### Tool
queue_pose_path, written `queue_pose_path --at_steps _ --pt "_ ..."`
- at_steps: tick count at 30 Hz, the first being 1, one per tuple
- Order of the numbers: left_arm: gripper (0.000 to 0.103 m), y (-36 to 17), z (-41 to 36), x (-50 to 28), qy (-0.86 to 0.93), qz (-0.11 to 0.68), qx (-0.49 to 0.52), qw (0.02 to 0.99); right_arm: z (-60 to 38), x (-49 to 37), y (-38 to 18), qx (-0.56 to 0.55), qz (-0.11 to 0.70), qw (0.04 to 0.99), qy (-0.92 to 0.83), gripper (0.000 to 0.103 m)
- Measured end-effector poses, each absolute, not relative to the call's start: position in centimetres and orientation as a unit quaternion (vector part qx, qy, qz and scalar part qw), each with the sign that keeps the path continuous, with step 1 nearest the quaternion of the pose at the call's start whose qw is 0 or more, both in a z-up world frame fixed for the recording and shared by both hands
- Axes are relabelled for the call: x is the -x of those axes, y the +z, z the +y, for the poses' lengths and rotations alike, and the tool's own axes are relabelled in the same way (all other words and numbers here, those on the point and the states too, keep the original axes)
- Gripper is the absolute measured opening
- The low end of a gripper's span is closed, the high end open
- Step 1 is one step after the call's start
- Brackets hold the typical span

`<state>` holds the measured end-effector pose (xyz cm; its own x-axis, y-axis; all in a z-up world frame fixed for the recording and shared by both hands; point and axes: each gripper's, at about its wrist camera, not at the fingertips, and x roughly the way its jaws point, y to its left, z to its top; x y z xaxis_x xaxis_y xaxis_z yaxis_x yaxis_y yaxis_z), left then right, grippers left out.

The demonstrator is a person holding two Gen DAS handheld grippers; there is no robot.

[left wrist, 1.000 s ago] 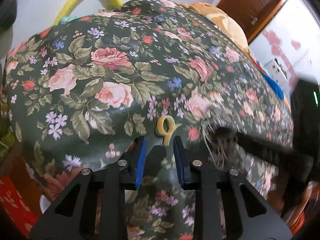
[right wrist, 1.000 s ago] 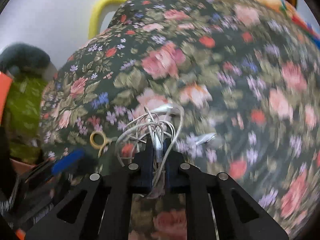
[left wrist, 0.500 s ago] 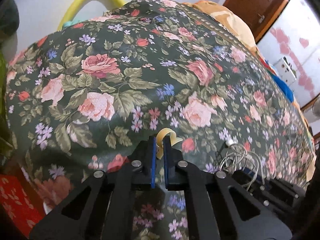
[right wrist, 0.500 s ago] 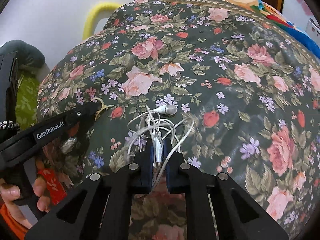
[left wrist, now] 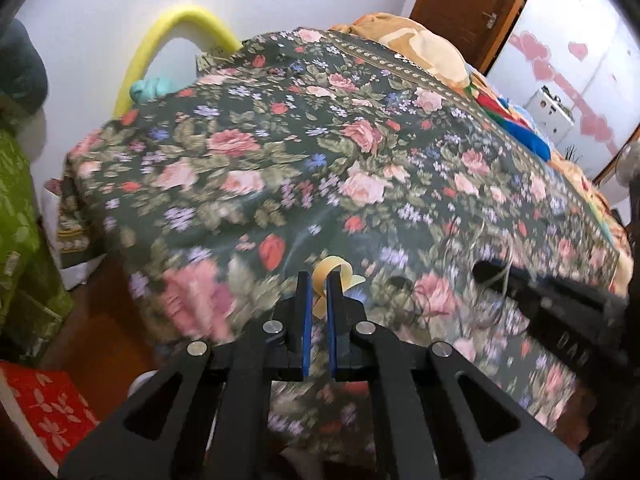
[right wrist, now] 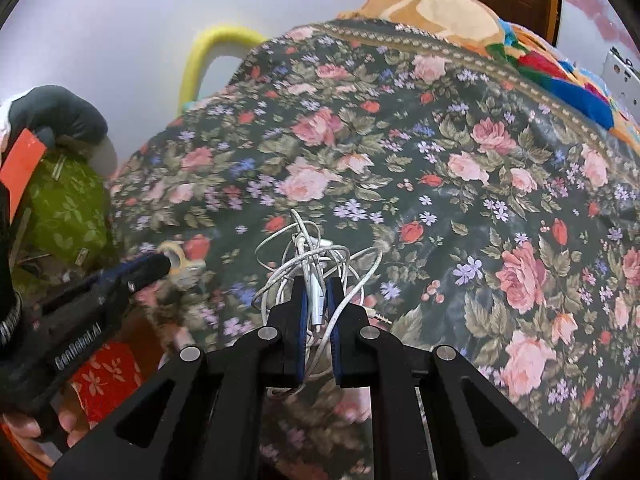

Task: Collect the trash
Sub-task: 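Lift the cable and clip and carry them over the bin, then open both tools to drop the cable and clip into the bin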

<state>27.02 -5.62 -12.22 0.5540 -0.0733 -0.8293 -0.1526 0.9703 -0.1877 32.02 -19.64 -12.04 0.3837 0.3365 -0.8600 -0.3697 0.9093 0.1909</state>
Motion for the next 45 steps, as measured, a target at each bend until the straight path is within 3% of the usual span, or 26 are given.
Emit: queue_pose_path --at_steps 13,22,32,45 --pt "0.005 -9.6 0.2 -16.8 0.062 0.456 0.127 0.879 -13.0 -24.3 -8.0 0.043 0.488 0.830 0.268 0.009" --pt "0.005 -10.9 6.9 -9.2 0.109 0.457 0.159 0.868 -6.6 -19.4 -8.2 0.069 0.490 0.811 0.312 0.009" --pt "0.005 -14.2 13.3 -2.8 0.157 0.469 0.202 0.845 0.1 -15.5 -12.1 0.095 0.529 0.766 0.352 0.009" --pt "0.005 -20.3 16.4 -2.0 0.161 0.528 0.234 0.800 7.1 -14.5 -20.3 0.158 0.608 0.689 0.363 0.010"
